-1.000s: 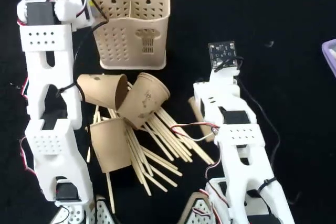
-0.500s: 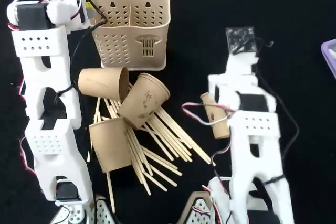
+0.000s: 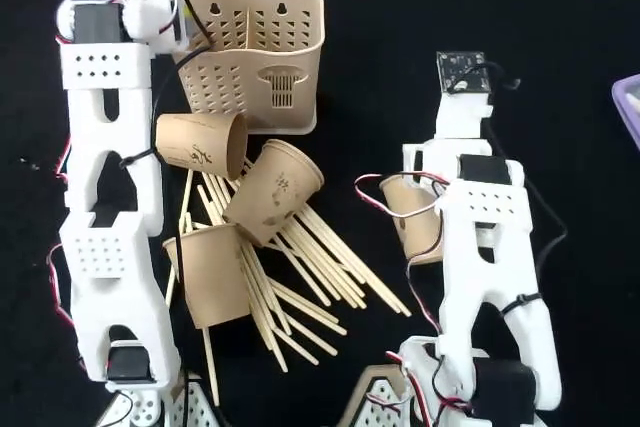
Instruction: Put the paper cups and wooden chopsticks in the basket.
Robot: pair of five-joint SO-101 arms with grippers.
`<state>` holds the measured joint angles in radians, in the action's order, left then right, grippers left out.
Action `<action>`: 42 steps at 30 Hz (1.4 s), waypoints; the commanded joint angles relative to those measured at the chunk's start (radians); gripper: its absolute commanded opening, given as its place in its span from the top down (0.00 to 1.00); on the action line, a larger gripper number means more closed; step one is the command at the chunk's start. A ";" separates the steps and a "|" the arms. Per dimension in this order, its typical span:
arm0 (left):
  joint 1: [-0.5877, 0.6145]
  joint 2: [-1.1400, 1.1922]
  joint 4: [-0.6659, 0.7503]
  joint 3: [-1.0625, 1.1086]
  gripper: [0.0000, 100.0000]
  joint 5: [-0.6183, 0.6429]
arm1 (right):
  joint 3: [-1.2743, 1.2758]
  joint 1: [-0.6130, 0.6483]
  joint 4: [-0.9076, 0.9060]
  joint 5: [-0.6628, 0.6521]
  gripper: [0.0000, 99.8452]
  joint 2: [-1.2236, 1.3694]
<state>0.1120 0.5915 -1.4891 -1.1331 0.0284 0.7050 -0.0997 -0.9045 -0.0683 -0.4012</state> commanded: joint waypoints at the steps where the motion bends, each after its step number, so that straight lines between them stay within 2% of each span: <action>1: -0.012 -0.009 -0.103 -0.038 0.90 -0.014 | -0.070 -0.021 0.017 0.002 0.72 -0.002; 3: -0.013 -0.006 -0.144 -0.051 0.98 -0.014 | -0.070 -0.021 0.017 0.002 0.72 -0.002; 5: -0.024 -0.006 -0.176 -0.050 0.96 -0.008 | -0.070 -0.021 0.017 0.002 0.72 -0.002; 11: -0.088 -0.017 -0.272 -0.051 0.97 -0.008 | -0.070 -0.023 0.012 0.002 0.72 -0.004; 19: -0.093 -0.038 -0.273 0.101 0.97 -0.008 | -0.070 -0.023 0.011 0.003 0.72 -0.004; 30: -0.117 -0.404 -0.269 0.444 0.97 -0.060 | -0.071 -0.023 0.011 0.008 0.72 -0.004; 42: -0.111 -0.407 -0.272 0.475 0.97 -0.029 | -0.070 -0.023 0.011 0.008 0.72 -0.004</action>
<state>0.0077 0.2325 -1.7499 -0.6529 -0.0176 0.7050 -0.1013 -0.9045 -0.0683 -0.4012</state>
